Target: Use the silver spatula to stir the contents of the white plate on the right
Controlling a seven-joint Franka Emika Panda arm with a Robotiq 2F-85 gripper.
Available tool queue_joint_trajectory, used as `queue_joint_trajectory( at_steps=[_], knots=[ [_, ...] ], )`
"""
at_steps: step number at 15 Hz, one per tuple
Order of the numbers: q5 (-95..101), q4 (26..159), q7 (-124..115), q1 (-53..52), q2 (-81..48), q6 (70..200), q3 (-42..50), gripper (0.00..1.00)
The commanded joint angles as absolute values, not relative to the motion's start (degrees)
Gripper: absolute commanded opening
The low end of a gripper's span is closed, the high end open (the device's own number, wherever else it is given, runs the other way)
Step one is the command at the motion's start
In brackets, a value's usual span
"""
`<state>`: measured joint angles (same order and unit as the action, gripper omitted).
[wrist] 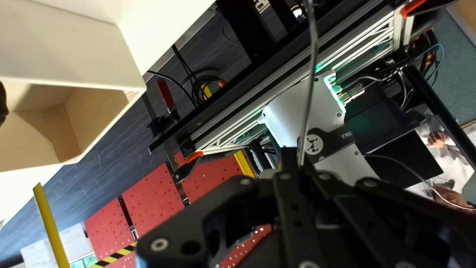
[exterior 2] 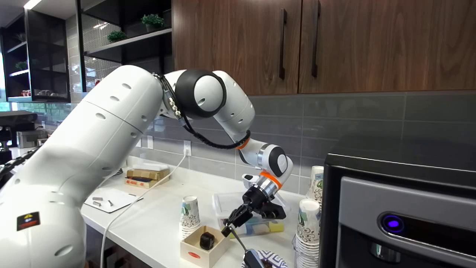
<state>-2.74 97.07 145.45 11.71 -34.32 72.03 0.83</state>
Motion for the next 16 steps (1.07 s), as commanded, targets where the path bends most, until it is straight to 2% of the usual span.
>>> queue_joint_trajectory(
  at_steps=[1, 16],
  knots=[
    [-3.10, 94.59, 144.84, 12.57, -35.87, 72.34, 0.70, 0.01],
    [-1.57, 94.01, 151.37, 12.40, -37.33, 81.71, -1.27, 0.01]
  ],
)
